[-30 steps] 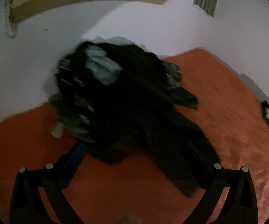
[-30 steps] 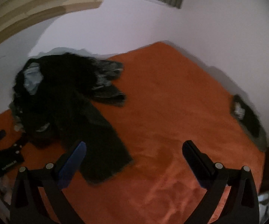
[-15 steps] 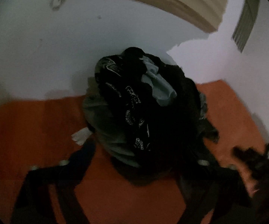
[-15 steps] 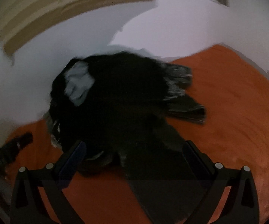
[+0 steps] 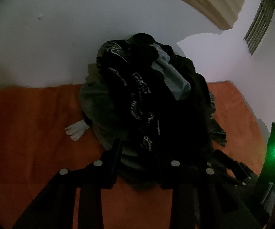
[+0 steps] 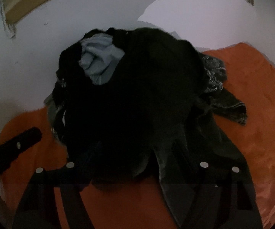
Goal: Fold clothes
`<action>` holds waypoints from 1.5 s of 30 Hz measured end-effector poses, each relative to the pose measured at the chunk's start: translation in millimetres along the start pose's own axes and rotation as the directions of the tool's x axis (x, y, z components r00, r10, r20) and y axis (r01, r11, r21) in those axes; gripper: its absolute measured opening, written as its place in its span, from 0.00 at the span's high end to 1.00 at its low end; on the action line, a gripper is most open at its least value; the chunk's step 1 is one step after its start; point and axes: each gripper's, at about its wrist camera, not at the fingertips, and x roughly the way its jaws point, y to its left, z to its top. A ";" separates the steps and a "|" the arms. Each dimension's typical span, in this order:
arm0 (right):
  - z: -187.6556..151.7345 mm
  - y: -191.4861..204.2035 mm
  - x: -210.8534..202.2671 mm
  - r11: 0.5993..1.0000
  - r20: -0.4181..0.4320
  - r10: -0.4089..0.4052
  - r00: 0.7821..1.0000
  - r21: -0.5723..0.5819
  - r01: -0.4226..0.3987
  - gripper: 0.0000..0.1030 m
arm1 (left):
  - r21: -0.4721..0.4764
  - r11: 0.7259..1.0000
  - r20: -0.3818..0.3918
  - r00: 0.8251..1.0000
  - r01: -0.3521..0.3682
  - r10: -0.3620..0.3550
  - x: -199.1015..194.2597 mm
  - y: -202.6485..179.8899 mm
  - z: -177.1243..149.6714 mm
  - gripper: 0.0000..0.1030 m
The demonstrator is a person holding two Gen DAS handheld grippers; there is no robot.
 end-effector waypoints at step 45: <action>-173.0 -277.4 -229.5 0.873 0.135 -0.381 0.915 0.377 0.308 1.00 | 0.143 0.972 -0.131 0.977 0.188 -0.170 -5.8 -92.8 -39.5 0.27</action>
